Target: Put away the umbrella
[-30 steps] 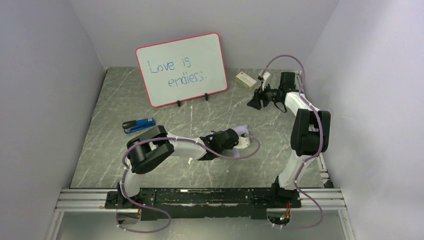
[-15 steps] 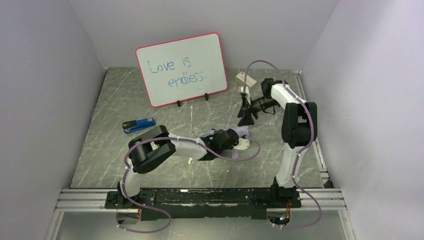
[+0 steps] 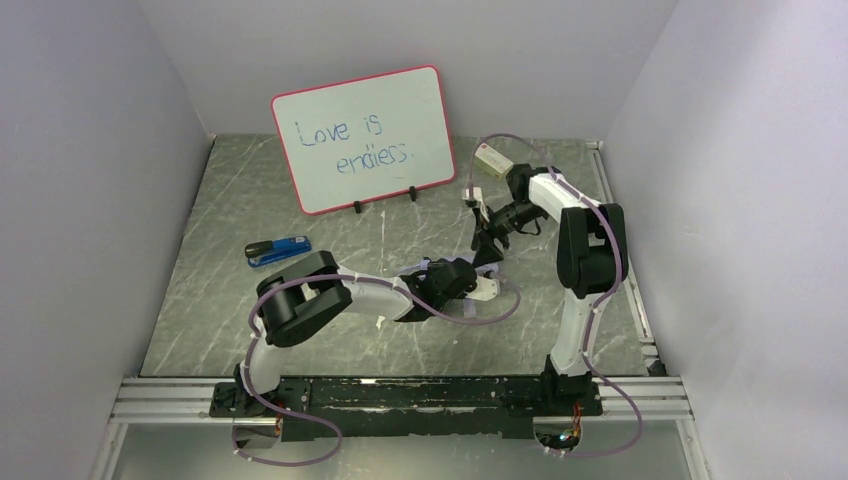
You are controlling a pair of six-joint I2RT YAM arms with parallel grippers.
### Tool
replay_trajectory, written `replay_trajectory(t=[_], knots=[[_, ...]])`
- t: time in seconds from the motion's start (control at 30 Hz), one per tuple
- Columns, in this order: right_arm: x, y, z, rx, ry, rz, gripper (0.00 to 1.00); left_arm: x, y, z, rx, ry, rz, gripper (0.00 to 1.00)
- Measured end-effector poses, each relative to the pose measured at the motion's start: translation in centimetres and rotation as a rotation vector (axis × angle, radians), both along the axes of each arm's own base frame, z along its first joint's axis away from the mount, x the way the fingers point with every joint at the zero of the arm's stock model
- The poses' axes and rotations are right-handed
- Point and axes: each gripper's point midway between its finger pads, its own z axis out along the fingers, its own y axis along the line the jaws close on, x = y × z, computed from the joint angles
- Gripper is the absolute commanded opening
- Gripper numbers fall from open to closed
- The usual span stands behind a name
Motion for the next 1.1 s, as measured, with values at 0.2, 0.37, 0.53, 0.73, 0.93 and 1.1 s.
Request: replay_trajectory(t=[0.2,0.37,0.53,0.73,0.93,1.1], knots=[[-0.6,0.2,-0.9,-0.041,0.013,0.013,0.64,0.0,0.0,0.0,0.0,-0.001,0.0,0.05],[-0.7,0.3,-1.6,-0.076,0.02,0.002,0.6,0.0,0.0,0.0,0.0,0.0,-0.002,0.05],[-0.6,0.1,-2.2,-0.102,0.027,-0.037,0.53,0.0,-0.1,0.0,-0.002,0.003,-0.004,0.05],[-0.4,0.1,-2.3,-0.129,0.028,-0.067,0.31,0.1,-0.1,0.0,-0.006,0.005,-0.006,0.05],[-0.4,0.0,-2.4,-0.153,0.021,-0.091,0.26,0.1,-0.2,0.2,-0.017,0.012,-0.014,0.21],[-0.5,0.1,-2.4,-0.158,0.012,-0.108,0.25,-0.4,-0.3,0.5,-0.044,0.052,-0.05,0.43]])
